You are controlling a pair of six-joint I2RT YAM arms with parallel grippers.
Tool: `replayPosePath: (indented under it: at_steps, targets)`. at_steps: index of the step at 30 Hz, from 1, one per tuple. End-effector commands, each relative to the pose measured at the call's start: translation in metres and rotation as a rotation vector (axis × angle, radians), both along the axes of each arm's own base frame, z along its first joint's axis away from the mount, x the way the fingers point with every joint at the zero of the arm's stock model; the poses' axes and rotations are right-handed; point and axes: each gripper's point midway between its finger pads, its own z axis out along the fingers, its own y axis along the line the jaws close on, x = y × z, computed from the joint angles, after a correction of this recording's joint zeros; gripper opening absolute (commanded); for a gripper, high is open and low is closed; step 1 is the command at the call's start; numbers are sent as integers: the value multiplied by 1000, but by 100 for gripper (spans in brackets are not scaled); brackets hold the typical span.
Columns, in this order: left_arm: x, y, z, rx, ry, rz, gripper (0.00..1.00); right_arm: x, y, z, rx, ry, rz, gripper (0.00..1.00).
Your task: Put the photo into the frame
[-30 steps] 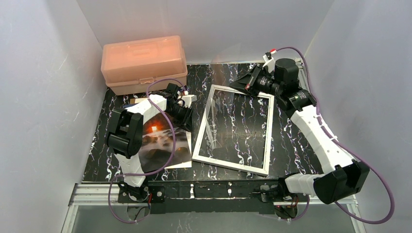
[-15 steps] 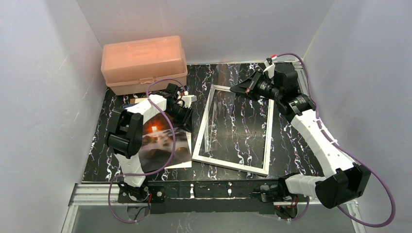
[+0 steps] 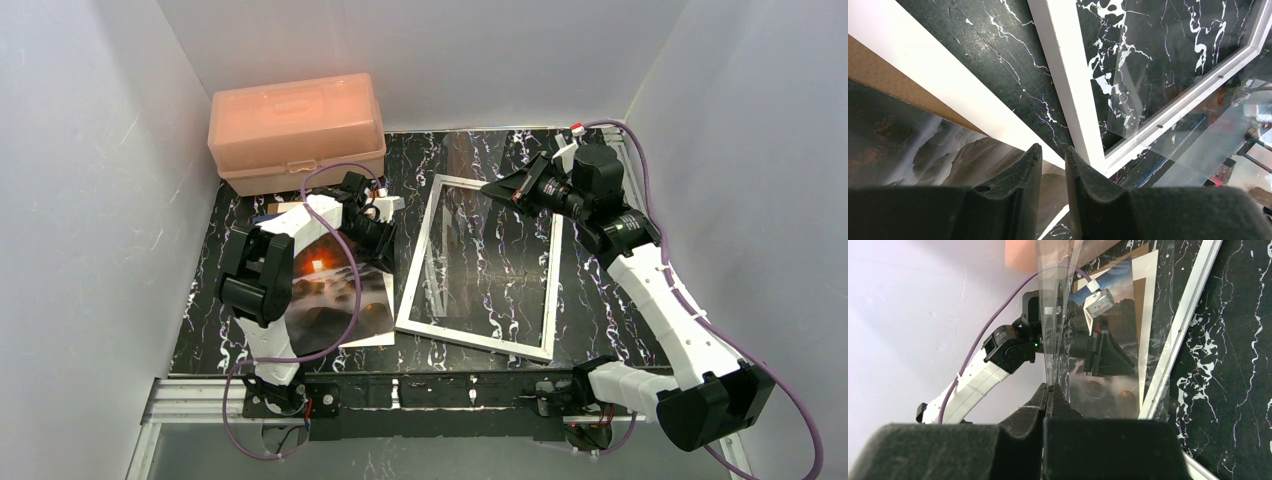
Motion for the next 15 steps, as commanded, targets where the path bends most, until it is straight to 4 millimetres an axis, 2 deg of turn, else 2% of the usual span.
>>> replayPosePath:
  at_steps: [1, 15]
  targets:
    - [0, -2, 22, -33, -26, 6, 22, 2, 0, 21, 30, -67, -10, 1]
    - [-1, -1, 24, -31, -25, 9, 22, 4, -3, 18, 48, -56, -64, 1]
